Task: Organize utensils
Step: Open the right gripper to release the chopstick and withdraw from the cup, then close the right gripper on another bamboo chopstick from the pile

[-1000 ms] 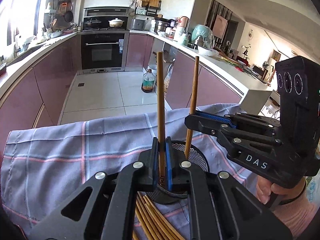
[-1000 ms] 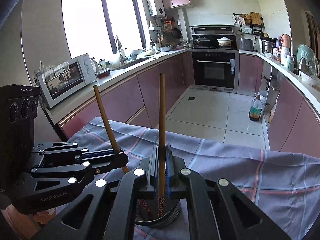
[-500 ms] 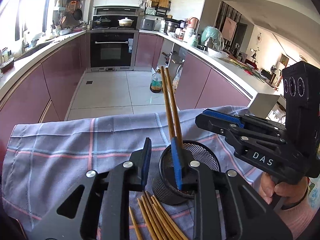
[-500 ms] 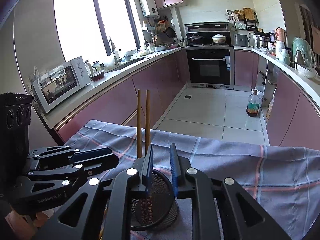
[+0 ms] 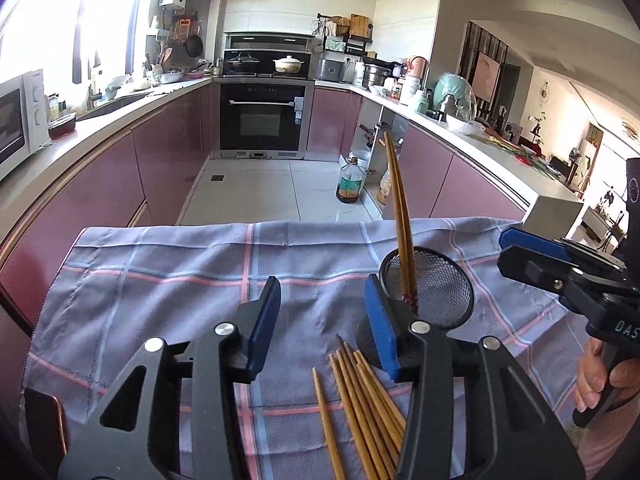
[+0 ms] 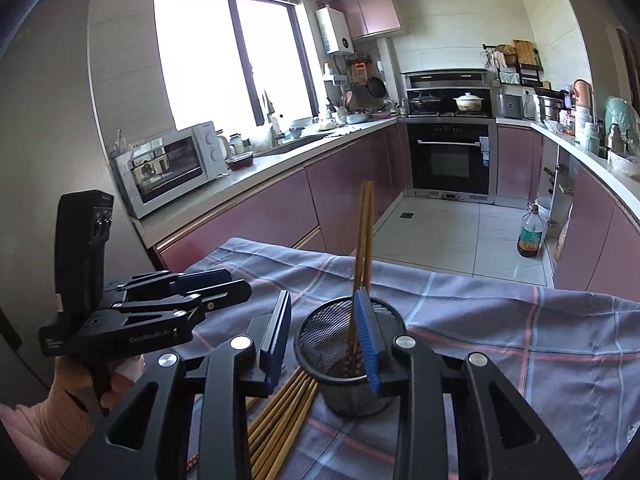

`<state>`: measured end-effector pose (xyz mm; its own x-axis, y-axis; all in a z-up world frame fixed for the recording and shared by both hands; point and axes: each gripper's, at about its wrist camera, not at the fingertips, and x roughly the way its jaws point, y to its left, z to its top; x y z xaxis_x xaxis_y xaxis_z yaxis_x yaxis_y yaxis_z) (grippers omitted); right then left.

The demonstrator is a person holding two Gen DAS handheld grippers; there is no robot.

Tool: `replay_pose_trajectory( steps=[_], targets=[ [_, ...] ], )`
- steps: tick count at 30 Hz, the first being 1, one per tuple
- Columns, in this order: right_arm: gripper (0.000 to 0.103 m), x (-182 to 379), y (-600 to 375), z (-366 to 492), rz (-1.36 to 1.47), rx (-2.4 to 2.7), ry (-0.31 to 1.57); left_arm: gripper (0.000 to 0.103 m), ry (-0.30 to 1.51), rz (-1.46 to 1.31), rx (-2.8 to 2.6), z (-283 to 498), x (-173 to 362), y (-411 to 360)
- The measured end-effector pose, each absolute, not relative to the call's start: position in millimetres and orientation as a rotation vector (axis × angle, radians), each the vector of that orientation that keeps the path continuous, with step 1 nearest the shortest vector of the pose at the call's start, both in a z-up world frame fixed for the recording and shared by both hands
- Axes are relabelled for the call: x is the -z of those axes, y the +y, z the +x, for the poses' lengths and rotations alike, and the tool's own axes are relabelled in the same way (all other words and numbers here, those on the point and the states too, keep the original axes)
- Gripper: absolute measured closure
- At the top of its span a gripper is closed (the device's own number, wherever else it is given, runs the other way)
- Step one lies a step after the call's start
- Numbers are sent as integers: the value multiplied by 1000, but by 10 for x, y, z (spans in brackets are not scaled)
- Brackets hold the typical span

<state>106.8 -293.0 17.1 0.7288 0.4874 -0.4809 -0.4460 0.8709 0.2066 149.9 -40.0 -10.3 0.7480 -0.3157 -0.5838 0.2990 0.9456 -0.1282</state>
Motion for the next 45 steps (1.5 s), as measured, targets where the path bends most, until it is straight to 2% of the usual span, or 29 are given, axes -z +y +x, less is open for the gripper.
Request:
replay_pose_trajectory(
  steps=[11, 22, 45],
  targets=[
    [70, 465, -2632, 866, 38, -566, 757, 55, 739, -11, 275, 1115, 605, -129],
    [70, 898, -2591, 817, 55, -519, 885, 54, 840, 4, 299, 972, 1033, -227],
    [75, 1029, -2506, 820, 8, -473, 916, 54, 895, 45, 330, 954, 1277, -372]
  ],
)
